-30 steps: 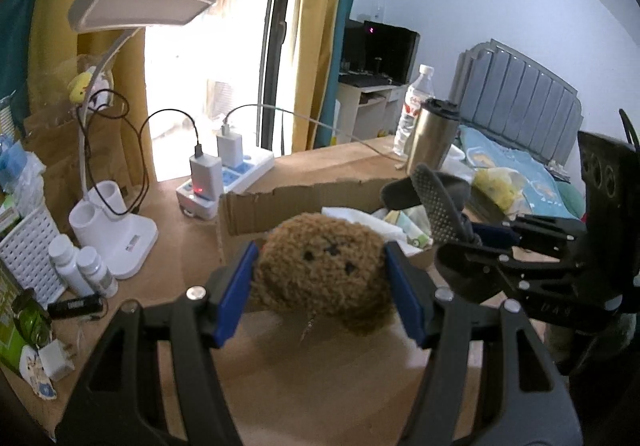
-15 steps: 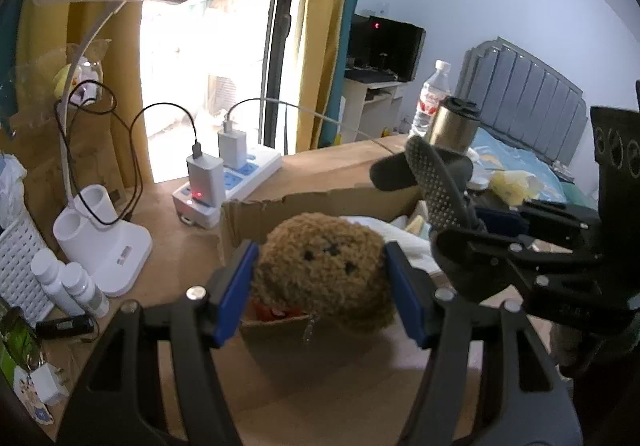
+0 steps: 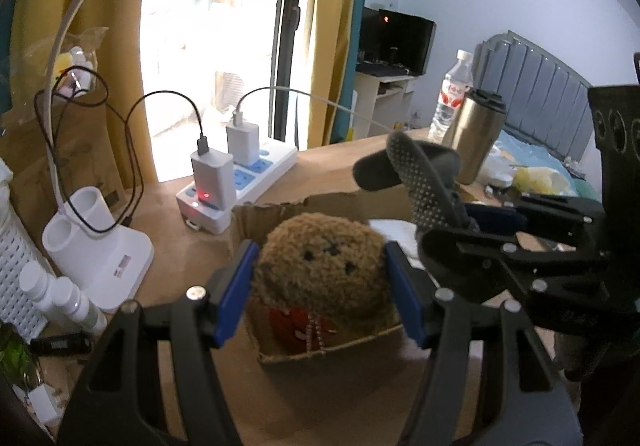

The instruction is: Organize soft objects

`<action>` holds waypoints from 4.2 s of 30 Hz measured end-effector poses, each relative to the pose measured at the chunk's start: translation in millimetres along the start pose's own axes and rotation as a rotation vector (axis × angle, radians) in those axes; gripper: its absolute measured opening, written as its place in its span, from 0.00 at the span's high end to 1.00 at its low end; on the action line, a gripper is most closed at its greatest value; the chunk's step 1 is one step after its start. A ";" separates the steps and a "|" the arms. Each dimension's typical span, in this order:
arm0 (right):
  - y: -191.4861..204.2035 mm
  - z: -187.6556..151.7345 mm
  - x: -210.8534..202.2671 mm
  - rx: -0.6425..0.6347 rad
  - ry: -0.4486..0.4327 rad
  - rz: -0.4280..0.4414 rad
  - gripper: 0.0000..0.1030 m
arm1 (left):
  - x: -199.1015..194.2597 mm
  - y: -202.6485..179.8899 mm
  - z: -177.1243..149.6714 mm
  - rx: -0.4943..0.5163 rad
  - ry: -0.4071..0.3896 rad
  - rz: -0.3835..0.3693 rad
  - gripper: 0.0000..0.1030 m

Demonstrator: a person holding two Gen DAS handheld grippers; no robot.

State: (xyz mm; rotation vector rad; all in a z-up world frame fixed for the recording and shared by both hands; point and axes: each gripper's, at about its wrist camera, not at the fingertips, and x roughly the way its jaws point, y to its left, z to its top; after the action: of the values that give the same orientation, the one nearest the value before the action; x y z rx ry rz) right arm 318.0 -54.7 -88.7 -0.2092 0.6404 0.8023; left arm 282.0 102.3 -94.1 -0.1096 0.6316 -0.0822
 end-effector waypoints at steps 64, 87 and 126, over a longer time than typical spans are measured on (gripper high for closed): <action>-9.0 -21.9 -80.0 0.082 -0.055 -0.156 0.44 | -51.8 -27.8 -6.0 0.019 -0.096 -0.014 0.07; 22.0 -43.9 -171.2 0.076 -0.189 -0.273 0.29 | -149.5 -49.9 -23.4 0.000 -0.229 0.061 0.01; 80.2 -109.7 -301.0 0.082 -0.384 -0.414 0.19 | -285.4 -116.1 -71.5 0.069 -0.407 0.068 0.01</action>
State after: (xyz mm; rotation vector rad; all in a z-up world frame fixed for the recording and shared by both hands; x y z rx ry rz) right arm 53.8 -225.6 11.6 -0.1024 0.2511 0.3984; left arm 5.1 13.2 30.1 -0.0363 0.2258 -0.0142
